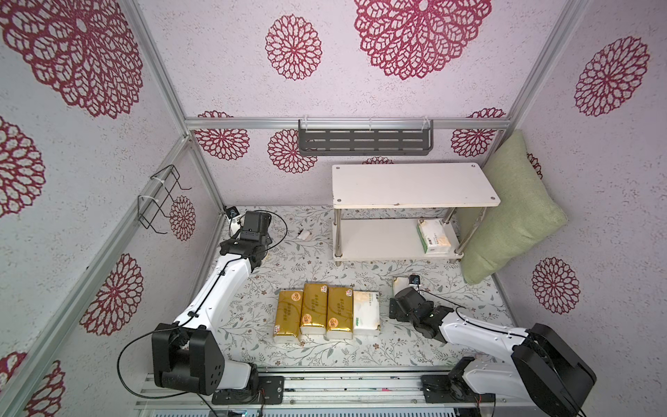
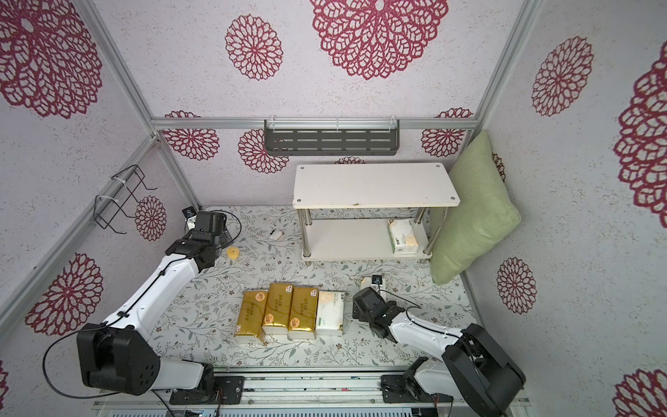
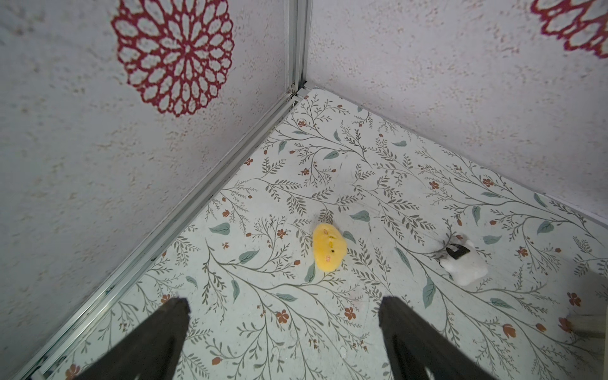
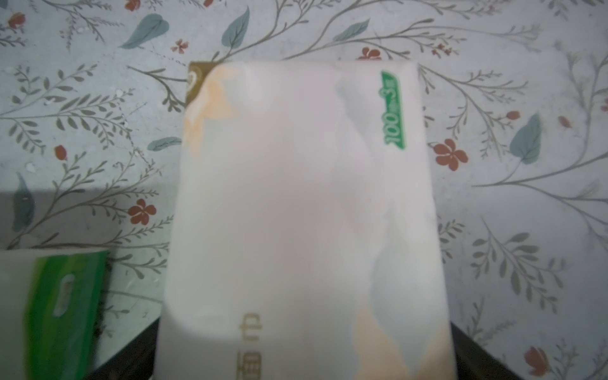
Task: Place the tissue boxes on the shelf by color
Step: Pick up the box of tissues from the center of the board.
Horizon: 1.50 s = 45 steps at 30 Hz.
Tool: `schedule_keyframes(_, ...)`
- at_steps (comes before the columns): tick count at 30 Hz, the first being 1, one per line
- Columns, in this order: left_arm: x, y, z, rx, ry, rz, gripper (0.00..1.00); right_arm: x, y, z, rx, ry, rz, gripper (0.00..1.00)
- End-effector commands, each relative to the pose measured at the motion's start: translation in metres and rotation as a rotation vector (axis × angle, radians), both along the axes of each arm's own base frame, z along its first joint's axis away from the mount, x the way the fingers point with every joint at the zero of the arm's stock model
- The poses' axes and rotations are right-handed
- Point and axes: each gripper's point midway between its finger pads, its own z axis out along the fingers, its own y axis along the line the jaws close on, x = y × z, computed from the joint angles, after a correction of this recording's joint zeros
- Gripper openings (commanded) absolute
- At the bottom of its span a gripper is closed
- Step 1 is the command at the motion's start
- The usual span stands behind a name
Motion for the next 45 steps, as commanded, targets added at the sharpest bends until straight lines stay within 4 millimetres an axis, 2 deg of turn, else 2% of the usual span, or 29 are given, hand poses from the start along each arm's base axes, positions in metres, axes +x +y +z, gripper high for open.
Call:
schedule_keyframes(1,0.002,-0.004,0.004,0.005,-0.007,-0.008,0.97,0.009,0.002,0.007,-0.015,-0.025,-0.003,0.99)
schedule_keyframes(14,0.0,-0.002,0.001,0.009,0.0,-0.004,0.97,0.016,0.002,0.003,-0.043,-0.037,0.003,0.99)
schedule_keyframes(23,-0.002,-0.002,0.001,0.012,0.003,-0.003,0.97,0.016,0.002,0.002,-0.034,-0.027,0.007,0.92)
schedule_keyframes(45,-0.005,0.001,0.005,0.015,-0.012,0.011,0.97,0.005,0.0,0.046,0.021,-0.043,0.105,0.9)
